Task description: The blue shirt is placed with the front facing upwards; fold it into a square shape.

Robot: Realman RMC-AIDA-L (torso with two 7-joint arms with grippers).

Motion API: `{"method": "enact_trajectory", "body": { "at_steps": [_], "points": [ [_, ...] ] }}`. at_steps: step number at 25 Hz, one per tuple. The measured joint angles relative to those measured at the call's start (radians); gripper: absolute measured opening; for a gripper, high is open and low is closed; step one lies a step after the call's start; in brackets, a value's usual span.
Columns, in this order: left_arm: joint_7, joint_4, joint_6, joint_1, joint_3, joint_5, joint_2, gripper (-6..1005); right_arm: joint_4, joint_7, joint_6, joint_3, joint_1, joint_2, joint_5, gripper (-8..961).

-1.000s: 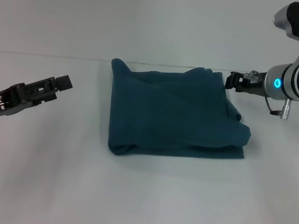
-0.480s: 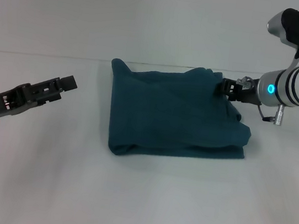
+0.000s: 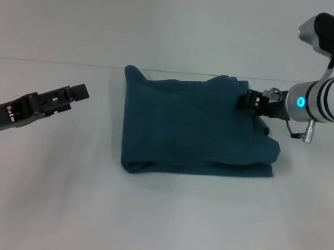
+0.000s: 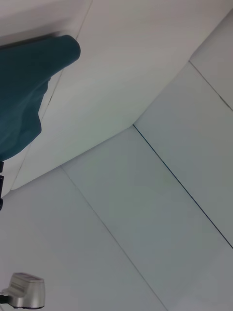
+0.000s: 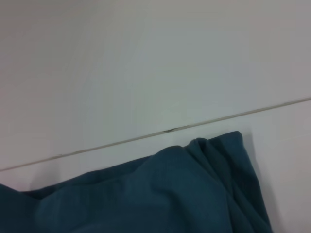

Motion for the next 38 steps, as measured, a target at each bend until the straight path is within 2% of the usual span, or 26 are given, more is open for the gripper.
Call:
{"method": "enact_trajectory", "body": {
  "at_steps": [8, 13, 18, 27, 38],
  "points": [
    [0.012, -0.022, -0.006, -0.017, 0.0, 0.0, 0.0, 932, 0.003, 0.002, 0.013, 0.002, -0.002, 0.008, 0.025, 506],
    [0.013, -0.022, -0.009, -0.018, -0.001, 0.0, 0.0, 933, -0.005, -0.016, 0.015, 0.0, -0.009, 0.011, 0.045, 312],
    [0.013, -0.022, -0.011, -0.017, -0.002, 0.0, 0.0, 933, -0.009, -0.038, 0.015, 0.001, -0.014, 0.017, 0.063, 205],
    [0.013, -0.028, -0.012, -0.018, -0.002, 0.0, 0.001, 932, -0.028, -0.038, 0.01, 0.002, -0.032, 0.012, 0.092, 20],
    [0.005, -0.028, -0.012, -0.018, -0.002, 0.0, 0.001, 932, -0.108, -0.038, -0.002, -0.006, -0.062, 0.008, 0.088, 27]
  ]
}}
